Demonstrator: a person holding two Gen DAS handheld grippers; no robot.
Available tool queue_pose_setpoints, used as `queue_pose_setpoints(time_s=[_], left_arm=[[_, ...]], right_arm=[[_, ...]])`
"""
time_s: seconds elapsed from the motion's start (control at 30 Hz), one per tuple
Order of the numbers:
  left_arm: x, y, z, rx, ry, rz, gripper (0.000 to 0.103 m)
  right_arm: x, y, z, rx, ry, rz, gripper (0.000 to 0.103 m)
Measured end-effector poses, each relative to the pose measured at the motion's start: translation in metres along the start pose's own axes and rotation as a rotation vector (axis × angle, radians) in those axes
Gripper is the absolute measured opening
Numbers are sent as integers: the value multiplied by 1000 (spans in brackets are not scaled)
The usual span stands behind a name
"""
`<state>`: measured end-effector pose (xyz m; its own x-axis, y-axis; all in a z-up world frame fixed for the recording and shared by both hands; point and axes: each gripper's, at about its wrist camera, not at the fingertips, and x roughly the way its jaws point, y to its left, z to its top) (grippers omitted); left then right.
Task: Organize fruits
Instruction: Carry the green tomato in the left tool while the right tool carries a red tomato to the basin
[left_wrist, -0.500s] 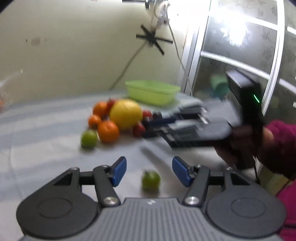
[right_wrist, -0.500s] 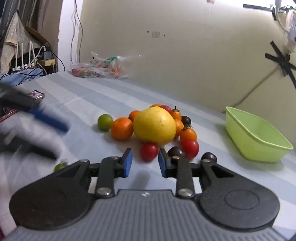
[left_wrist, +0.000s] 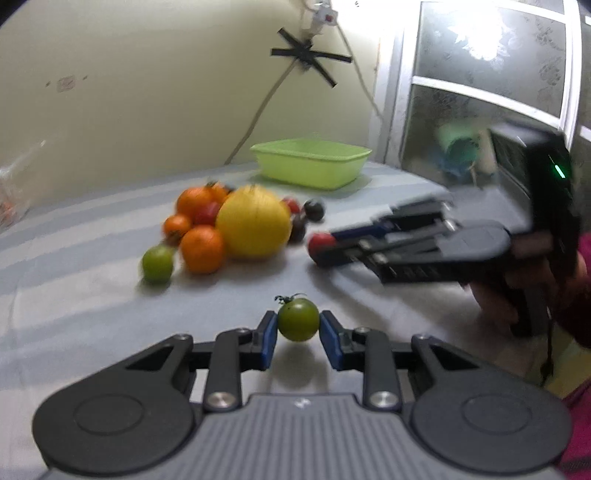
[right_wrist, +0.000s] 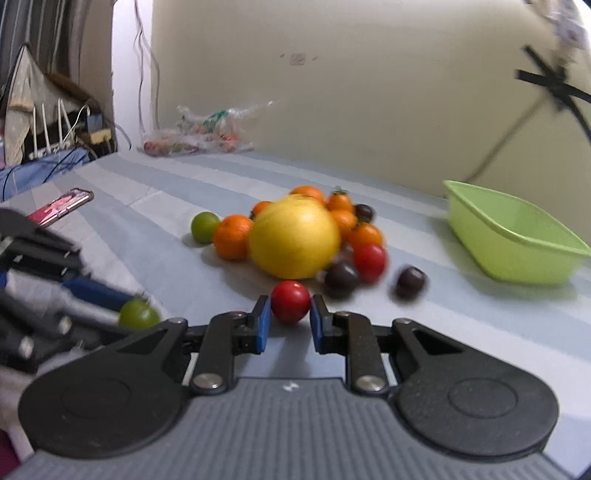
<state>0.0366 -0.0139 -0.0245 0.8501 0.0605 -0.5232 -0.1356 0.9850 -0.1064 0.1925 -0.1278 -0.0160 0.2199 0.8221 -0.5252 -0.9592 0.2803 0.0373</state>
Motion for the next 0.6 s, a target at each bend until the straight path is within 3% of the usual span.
queue_pose_setpoints(time_s=[0.27, 0.3, 0.37, 0.43, 0.6], left_arm=[[68, -12, 62, 42, -18, -71, 26], [75, -10, 64, 39, -8, -72, 26], [97, -14, 63, 26, 93, -50, 26], [100, -24, 79, 64, 6, -71, 26], [132, -40, 129, 119, -31, -71, 28]], right_arm=[[-30, -61, -1, 145, -96, -111, 25], [-30, -69, 0, 167, -104, -117, 25], [-32, -80, 0, 175, -123, -124, 25], [-32, -92, 3, 164, -140, -134, 25], [-21, -133, 20, 182, -204, -185, 25]])
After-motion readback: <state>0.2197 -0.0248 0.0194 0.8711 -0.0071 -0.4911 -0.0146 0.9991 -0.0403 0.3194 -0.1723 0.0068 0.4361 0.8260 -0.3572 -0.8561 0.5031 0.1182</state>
